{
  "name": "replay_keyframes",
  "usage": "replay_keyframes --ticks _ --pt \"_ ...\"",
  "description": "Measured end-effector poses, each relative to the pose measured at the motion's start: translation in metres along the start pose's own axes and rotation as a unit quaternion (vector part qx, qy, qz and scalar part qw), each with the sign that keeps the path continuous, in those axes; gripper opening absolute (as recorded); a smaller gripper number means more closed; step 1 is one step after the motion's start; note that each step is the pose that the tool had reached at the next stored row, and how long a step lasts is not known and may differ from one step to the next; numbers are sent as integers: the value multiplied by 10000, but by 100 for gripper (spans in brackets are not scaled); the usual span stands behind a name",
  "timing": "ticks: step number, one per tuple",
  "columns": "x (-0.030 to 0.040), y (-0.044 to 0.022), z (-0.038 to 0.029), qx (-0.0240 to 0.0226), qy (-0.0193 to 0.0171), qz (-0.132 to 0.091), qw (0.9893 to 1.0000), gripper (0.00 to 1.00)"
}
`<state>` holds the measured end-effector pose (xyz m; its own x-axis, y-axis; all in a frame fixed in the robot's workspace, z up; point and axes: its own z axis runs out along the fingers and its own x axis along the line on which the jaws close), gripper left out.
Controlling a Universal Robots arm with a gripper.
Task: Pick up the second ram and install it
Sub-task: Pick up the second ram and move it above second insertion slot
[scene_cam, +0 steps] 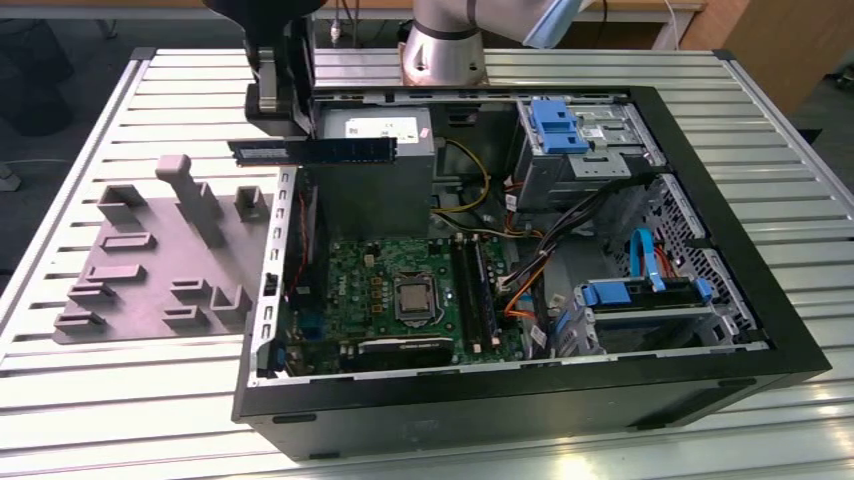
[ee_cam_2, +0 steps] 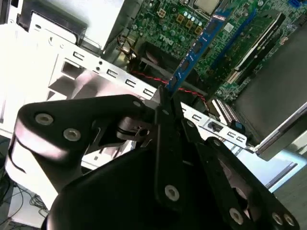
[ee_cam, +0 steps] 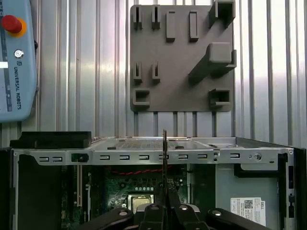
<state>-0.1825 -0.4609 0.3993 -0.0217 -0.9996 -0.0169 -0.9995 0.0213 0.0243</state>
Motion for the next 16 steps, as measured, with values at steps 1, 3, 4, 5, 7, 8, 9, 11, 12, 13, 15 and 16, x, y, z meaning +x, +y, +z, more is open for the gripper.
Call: replay_keyframes --ticks 1,3,4,5,7,8,9,11,12,13,15,16 --pt "-1 -48 -1 0 0 0 10000 14" --pt "-1 -39 -1 0 0 0 10000 14" --pt "0 -30 0 0 0 0 10000 14" --pt "-1 -26 0 0 0 0 10000 14" --pt "0 -13 0 0 0 0 10000 14" --pt "0 0 1 0 0 0 10000 14" --pt "0 0 1 0 0 0 10000 14" --pt "0 0 1 0 0 0 10000 14" --pt "0 1 1 0 0 0 10000 14" --pt "0 1 1 0 0 0 10000 14" --pt "0 2 1 0 0 0 10000 14" --pt "0 2 1 0 0 0 10000 14"
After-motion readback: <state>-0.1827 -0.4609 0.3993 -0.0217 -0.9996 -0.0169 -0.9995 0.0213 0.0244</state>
